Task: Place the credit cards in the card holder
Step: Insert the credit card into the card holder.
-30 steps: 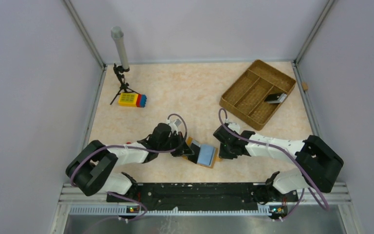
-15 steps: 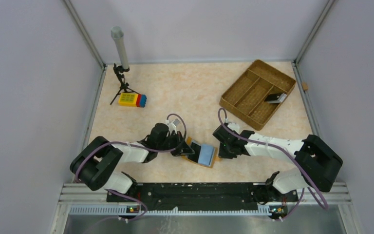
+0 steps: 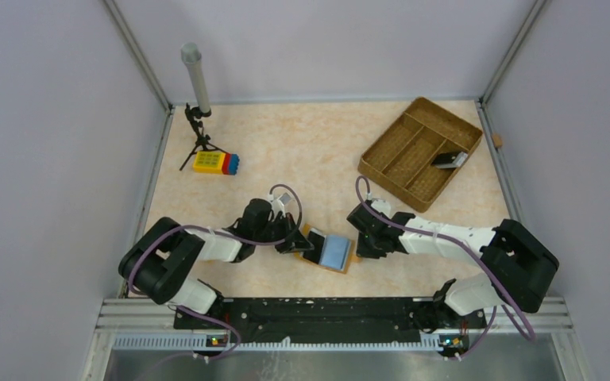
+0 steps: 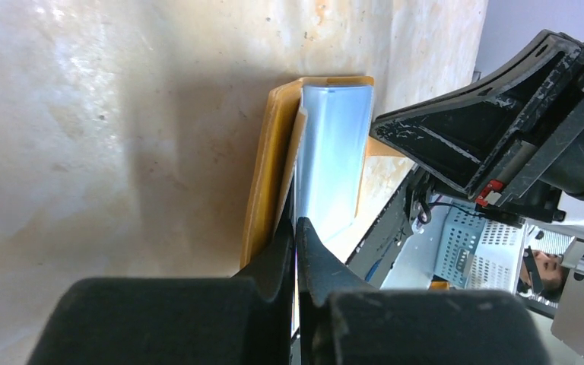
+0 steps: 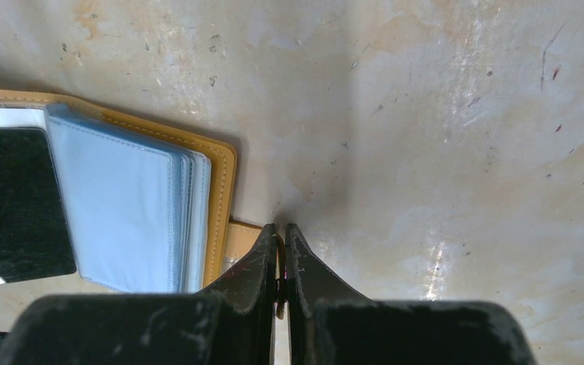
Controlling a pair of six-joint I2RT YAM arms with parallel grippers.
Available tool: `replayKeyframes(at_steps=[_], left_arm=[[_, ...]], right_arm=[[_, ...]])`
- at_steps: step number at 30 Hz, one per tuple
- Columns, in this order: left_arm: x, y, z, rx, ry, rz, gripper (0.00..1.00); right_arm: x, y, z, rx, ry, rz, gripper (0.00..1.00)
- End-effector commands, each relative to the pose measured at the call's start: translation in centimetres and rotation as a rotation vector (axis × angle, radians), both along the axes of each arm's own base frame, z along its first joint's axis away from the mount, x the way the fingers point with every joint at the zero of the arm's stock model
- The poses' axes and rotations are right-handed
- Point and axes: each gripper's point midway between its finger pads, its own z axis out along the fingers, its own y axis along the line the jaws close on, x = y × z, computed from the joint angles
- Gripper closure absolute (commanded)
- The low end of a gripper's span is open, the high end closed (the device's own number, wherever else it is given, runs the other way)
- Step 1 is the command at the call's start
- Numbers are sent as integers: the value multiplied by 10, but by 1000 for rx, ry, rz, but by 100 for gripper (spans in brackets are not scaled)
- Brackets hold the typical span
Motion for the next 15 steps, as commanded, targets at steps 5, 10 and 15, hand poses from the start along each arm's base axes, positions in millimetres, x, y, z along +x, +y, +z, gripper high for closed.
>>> replayKeyframes(at_steps=[5, 10, 15], left_arm=[[-1, 1, -1, -29, -73, -114, 100], [-1, 0, 5, -69, -108, -153, 100], [1, 3, 8, -110, -107, -145, 100]], right_arm=[[-1, -4, -7, -47, 3, 1, 100], [-1, -3, -8, -47, 7, 3, 100], [-1, -3, -11, -52, 13, 6, 100]])
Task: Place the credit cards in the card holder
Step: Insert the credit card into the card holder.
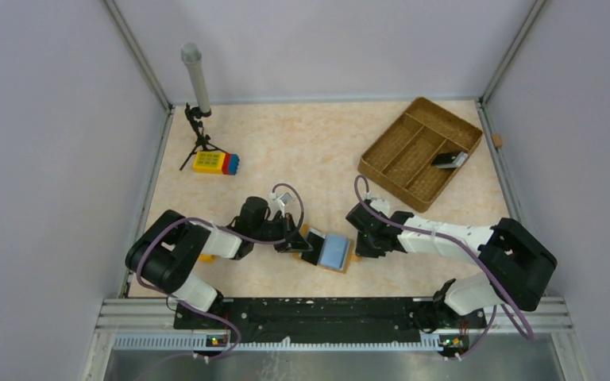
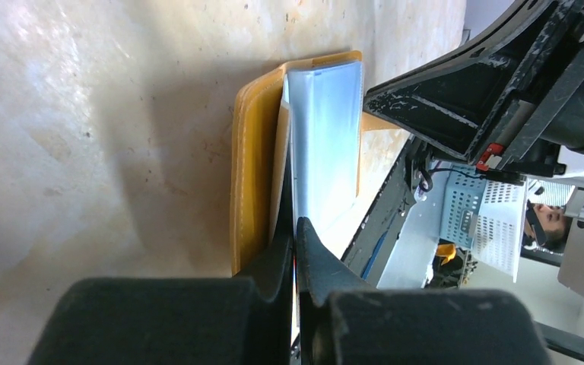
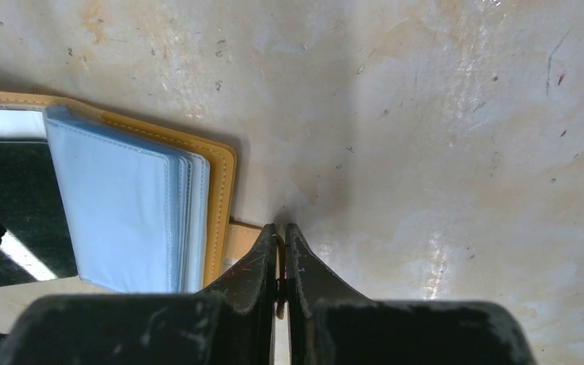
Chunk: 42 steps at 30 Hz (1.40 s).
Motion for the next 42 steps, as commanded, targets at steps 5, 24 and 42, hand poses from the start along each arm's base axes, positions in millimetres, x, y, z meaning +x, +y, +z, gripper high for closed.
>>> replayKeyframes(at_steps=[5, 24, 42], left_arm=[[4, -5, 17, -111, -61, -44, 100], [7, 1, 1, -82, -24, -8, 100], [6, -1, 14, -151, -53, -31, 100]], right_arm=[[-2, -4, -10, -50, 14, 7, 100], [-4, -6, -12, -63, 24, 9, 100], [-4, -4, -14, -65, 33, 15, 100]])
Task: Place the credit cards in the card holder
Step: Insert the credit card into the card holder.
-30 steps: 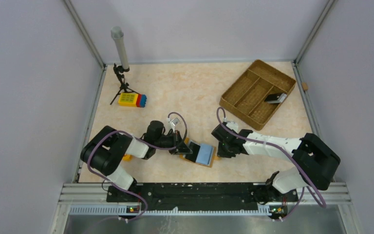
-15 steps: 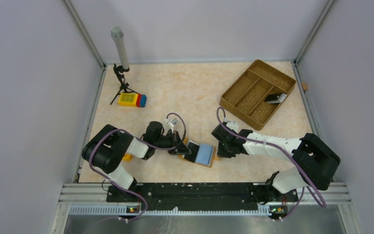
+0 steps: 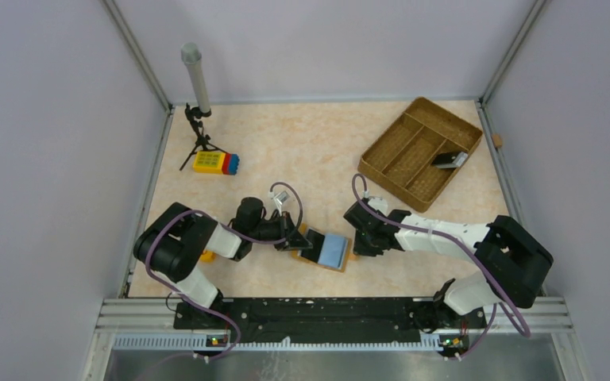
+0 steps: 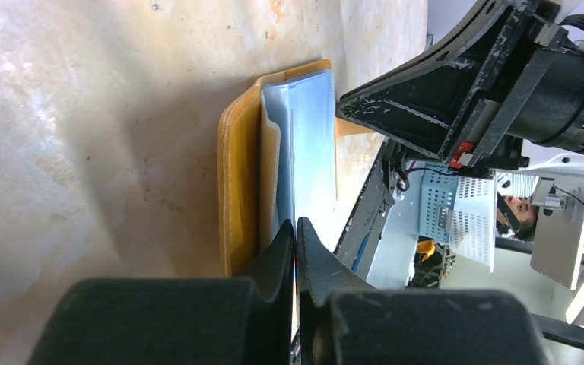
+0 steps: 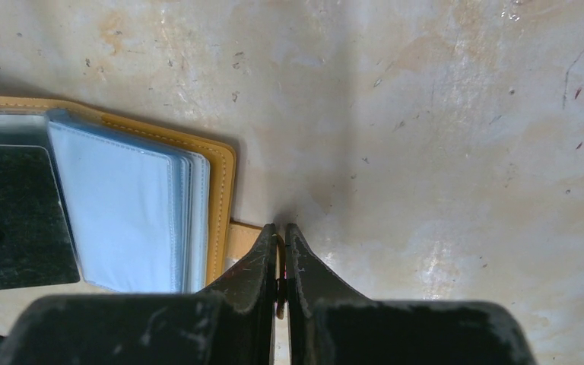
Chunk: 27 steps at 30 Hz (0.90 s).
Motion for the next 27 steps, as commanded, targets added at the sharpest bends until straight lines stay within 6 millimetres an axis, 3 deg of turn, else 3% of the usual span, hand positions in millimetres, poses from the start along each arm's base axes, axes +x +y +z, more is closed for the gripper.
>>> replayKeyframes(at_steps=[1, 27], left_arm=[[-1, -3, 11, -59, -49, -30, 100], [3, 5, -5, -20, -13, 24, 100]], right_arm=[[-9, -10, -15, -68, 34, 14, 100], [-8, -10, -14, -76, 34, 16, 100]])
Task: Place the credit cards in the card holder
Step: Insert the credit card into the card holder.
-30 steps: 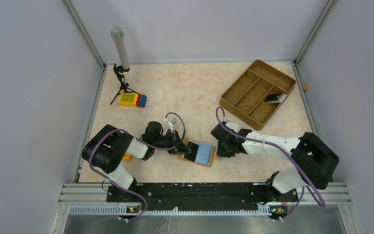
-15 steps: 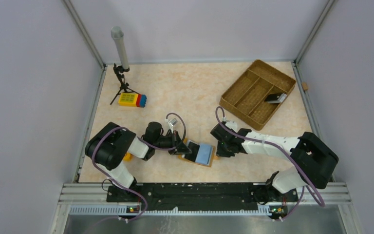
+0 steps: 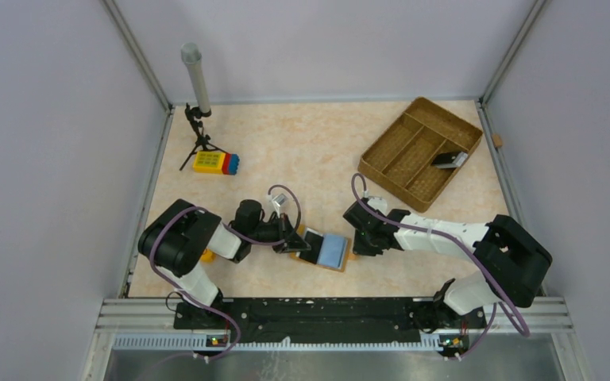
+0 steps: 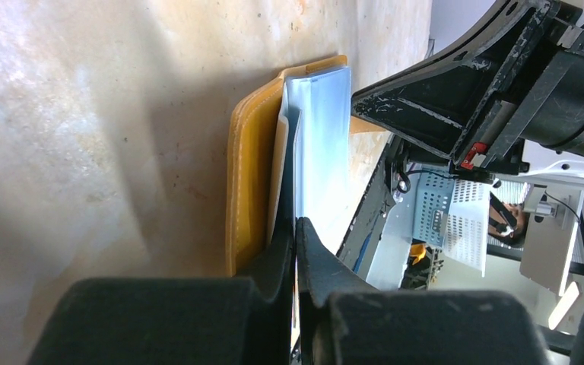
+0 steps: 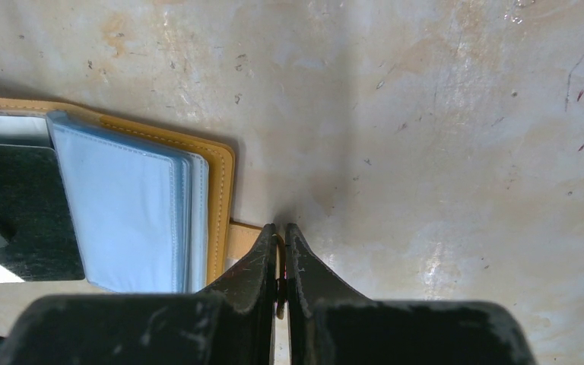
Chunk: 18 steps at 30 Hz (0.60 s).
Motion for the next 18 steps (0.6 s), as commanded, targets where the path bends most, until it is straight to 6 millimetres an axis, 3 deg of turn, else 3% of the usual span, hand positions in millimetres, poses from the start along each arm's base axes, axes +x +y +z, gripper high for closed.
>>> replayKeyframes(at_steps=[1, 18], left_arm=[[4, 1, 2, -13, -46, 7, 100], [2, -2, 1, -32, -41, -33, 100]], right_arm=[[-8, -11, -14, -74, 32, 15, 100], [-9, -10, -16, -83, 43, 23, 100]])
